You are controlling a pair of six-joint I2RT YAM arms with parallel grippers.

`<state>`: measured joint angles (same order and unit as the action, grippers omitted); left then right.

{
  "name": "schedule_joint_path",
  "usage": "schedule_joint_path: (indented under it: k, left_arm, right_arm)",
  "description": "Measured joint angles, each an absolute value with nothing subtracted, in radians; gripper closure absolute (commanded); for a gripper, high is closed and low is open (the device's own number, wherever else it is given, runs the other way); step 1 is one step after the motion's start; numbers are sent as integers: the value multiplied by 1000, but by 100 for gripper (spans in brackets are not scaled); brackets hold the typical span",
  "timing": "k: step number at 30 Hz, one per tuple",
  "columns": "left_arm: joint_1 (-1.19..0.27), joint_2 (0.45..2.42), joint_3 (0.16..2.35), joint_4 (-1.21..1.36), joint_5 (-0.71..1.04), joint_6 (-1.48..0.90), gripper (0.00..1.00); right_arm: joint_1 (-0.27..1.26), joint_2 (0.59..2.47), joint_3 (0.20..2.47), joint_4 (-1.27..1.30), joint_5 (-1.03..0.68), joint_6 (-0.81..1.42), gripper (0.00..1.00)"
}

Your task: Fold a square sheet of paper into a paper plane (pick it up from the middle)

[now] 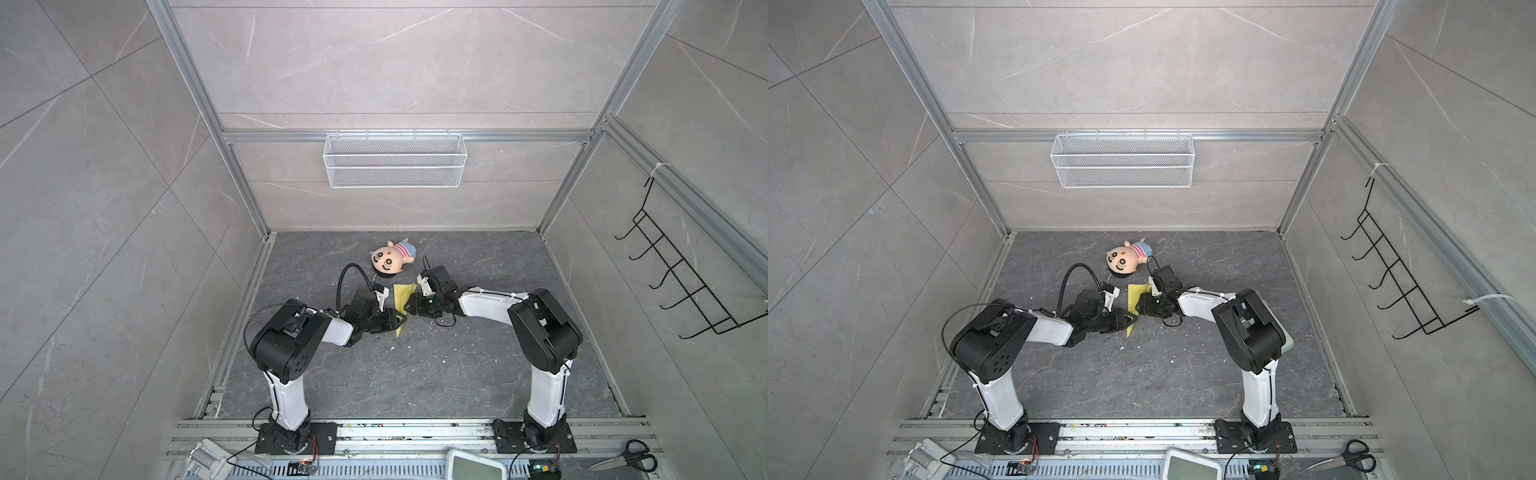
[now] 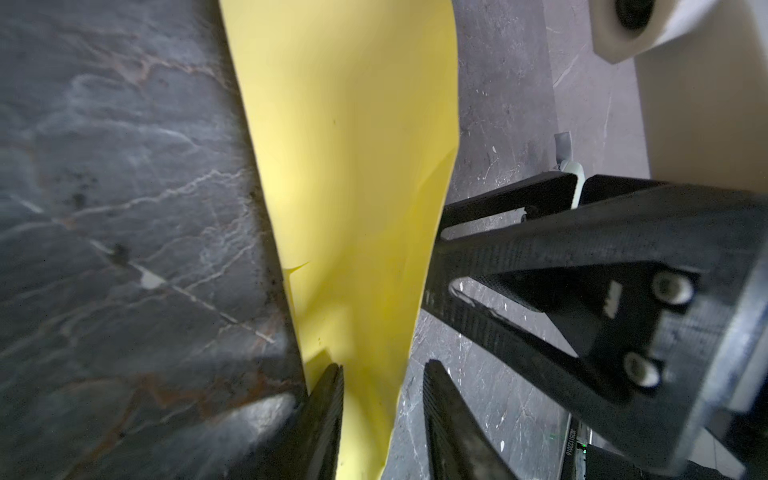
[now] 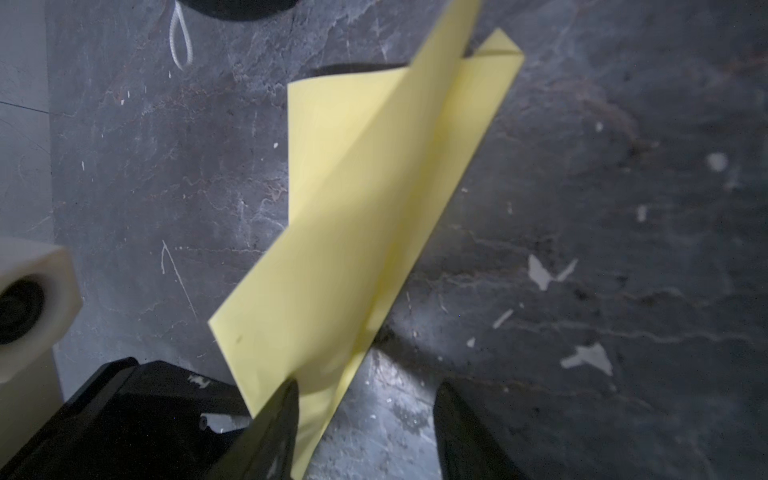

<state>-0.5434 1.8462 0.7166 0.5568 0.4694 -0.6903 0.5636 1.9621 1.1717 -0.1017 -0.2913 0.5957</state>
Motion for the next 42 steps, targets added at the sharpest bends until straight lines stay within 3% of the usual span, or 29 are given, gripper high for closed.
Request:
schedule_joint_path:
  k: [9,22,32,42]
  left_arm:
    - [-546,1827,730,492,423,-612,74]
    - [-556,1824,755,427,391,-508,75]
    - [-556,1824,755,426,390,-496,75]
    - [-556,1824,759,422,403,-478,70]
  right_arm:
    - [564,1957,1169,-102,-290,606,45]
    - [556,1833,1033,-40,-388,611,40]
    - [550,1934,1240,-141,-377,680,38]
    - [549,2056,1420,-326,-329,739,47]
